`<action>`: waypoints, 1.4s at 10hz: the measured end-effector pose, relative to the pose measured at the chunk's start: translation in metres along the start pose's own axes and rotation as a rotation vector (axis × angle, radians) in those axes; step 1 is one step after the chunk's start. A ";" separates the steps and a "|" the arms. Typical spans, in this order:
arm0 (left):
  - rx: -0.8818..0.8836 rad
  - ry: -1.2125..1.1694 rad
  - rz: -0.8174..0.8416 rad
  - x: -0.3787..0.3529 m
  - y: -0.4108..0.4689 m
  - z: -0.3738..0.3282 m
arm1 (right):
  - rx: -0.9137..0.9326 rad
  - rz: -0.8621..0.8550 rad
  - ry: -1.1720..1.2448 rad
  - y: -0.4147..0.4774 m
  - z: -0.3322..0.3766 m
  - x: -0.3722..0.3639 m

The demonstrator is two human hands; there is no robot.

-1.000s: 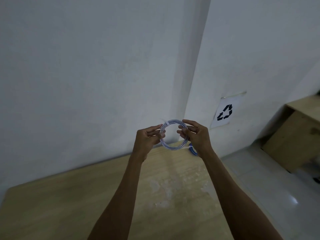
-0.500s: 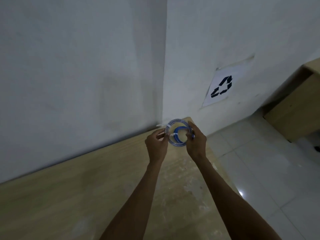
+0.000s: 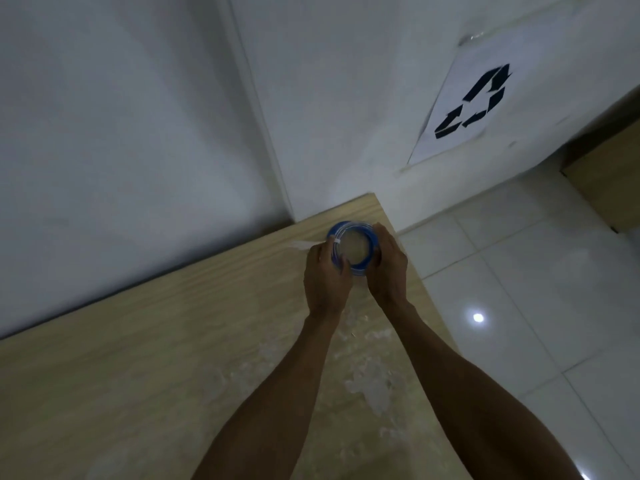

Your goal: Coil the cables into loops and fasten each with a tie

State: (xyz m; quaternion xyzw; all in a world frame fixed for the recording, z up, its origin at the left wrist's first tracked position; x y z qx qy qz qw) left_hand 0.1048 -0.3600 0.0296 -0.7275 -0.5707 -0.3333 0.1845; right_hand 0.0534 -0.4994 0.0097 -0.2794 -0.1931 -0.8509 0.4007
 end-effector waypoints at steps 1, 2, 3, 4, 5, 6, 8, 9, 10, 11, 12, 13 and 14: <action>-0.052 0.056 -0.058 -0.013 0.004 0.009 | 0.002 -0.013 -0.039 0.004 -0.009 -0.008; -0.084 0.089 -0.116 -0.023 0.005 0.018 | 0.044 -0.008 -0.050 0.010 -0.012 -0.016; -0.066 0.177 -0.169 -0.027 0.008 0.024 | 0.076 0.035 -0.042 0.013 -0.011 -0.025; -0.040 0.233 -0.169 -0.029 0.012 0.028 | 0.098 0.041 -0.055 0.012 -0.007 -0.030; -0.079 0.188 -0.072 -0.037 0.016 0.030 | 0.116 -0.014 -0.116 0.009 -0.008 -0.032; -0.073 0.164 -0.005 -0.042 0.015 0.032 | 0.051 -0.046 -0.098 0.003 -0.019 -0.036; -0.109 0.158 -0.001 -0.052 0.012 0.034 | 0.000 -0.049 -0.012 0.003 -0.014 -0.030; -0.107 0.184 0.018 -0.057 0.011 0.035 | -0.007 -0.047 -0.013 0.002 -0.021 -0.033; -0.115 0.194 0.050 -0.058 0.012 0.036 | -0.025 -0.049 -0.014 0.002 -0.022 -0.032; -0.122 0.235 0.068 -0.057 0.012 0.038 | 0.023 -0.070 -0.128 0.001 -0.027 -0.037; -0.127 0.223 0.107 -0.054 0.012 0.033 | 0.040 -0.058 -0.213 -0.001 -0.024 -0.038; -0.155 0.171 0.129 -0.050 0.009 0.035 | 0.035 -0.051 -0.242 -0.005 -0.027 -0.039; -0.150 0.133 0.152 -0.042 0.002 0.042 | 0.004 -0.042 -0.266 -0.011 -0.029 -0.039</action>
Point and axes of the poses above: each hand's wrist, its own y-axis towards the middle knuckle, its own x-axis out of the back of the hand, z = x × y, the point moved 6 cm from there along y, towards the middle knuckle
